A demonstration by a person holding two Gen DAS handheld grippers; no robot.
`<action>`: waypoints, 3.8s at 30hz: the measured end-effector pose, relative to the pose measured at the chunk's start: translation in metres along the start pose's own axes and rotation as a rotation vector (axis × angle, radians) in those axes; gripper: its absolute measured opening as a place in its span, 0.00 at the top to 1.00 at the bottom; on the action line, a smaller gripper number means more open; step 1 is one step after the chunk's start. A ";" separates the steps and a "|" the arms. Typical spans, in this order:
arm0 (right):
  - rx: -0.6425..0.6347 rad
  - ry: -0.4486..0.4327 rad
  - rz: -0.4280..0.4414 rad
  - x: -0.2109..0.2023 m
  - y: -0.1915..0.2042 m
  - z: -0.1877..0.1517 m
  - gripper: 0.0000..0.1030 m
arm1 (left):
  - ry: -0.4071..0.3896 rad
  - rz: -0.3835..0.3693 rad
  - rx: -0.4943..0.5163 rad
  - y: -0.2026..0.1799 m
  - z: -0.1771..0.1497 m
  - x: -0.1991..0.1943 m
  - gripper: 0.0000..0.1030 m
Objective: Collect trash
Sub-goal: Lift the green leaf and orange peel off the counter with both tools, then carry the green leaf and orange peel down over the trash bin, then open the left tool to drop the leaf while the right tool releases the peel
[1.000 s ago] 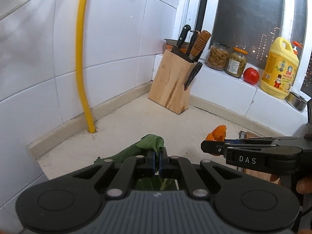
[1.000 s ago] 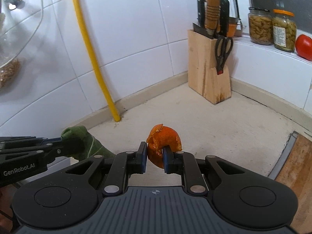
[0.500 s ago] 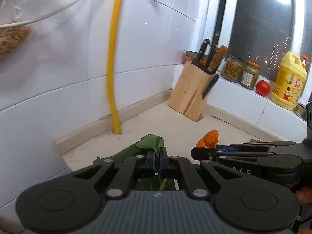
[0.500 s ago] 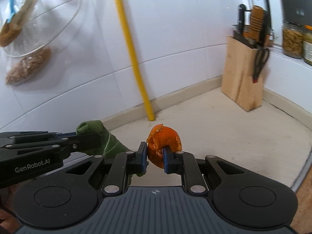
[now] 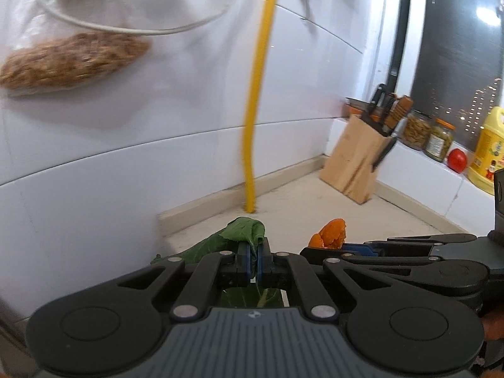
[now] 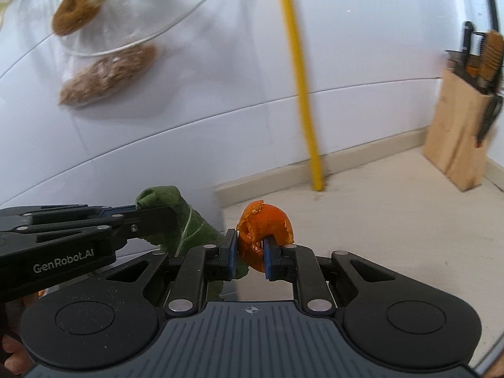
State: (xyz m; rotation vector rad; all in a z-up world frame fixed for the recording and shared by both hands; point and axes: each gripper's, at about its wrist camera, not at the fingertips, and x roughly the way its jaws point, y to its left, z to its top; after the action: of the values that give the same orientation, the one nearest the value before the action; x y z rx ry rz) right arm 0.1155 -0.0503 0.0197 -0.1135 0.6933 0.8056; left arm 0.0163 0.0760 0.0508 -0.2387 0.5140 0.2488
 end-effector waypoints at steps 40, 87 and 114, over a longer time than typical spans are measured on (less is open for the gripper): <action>-0.060 0.219 0.135 0.081 0.098 -0.045 0.79 | 0.137 0.173 -0.122 0.102 -0.068 -0.003 0.99; 0.032 0.466 0.073 0.174 0.086 -0.102 0.65 | 0.373 0.235 -0.157 0.137 -0.110 0.065 0.77; 0.082 0.268 0.021 0.102 0.079 -0.085 0.53 | 0.247 0.271 -0.143 0.118 -0.097 0.010 0.52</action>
State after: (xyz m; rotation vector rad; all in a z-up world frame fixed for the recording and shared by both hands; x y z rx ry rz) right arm 0.0654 0.0387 -0.0958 -0.1412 0.9807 0.7882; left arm -0.0534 0.1610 -0.0555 -0.3418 0.7759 0.5249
